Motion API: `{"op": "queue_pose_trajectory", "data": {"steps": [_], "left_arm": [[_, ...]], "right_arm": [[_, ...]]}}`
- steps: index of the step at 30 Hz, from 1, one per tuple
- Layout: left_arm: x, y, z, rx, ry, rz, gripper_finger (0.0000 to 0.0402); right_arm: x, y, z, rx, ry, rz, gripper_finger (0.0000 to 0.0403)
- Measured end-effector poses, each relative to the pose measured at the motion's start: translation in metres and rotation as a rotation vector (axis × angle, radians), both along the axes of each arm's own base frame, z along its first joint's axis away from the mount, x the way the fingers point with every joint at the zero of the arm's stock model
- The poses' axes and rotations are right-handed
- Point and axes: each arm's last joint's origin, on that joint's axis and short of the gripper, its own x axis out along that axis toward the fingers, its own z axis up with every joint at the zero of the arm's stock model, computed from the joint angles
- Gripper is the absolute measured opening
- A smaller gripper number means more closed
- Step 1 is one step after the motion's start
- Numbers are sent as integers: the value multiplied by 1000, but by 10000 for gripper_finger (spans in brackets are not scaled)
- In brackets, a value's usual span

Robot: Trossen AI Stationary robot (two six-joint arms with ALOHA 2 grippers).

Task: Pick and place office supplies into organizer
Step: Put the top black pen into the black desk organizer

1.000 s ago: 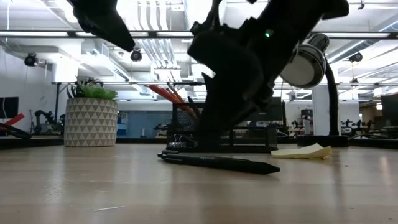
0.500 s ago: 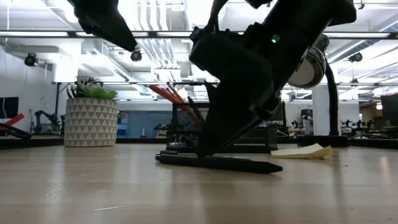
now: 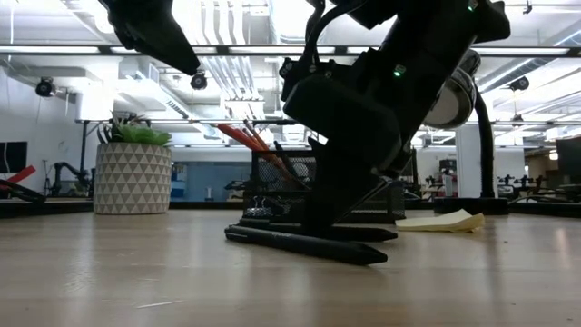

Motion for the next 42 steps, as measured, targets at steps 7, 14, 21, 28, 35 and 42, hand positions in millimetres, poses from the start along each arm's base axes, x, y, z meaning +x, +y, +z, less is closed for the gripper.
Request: {"op": "queue_pose_trajectory", "data": {"steps": [7,14,21,28,35,42], "left_arm": [[0,0,0,3,1,-1,134],[0,0,0,1,0,0,134],[0,0,0,-2,2,4,134],[-4,2,2,-4,0,4,134],[-10,4,11,-18,-49,10,134],[-13,6,16,-14,-68,16,134]], "right_arm": [[1,-3,0,11,12,-2,27],[3,-4,3,32,-24,-39,24],[16,-9,35,-7,-193,-108,23],[19,-28,72,-124,-328,-238,22],[16,-65,81,-234,-300,-298,22],[18,-105,93,-327,-280,-326,22]]}}
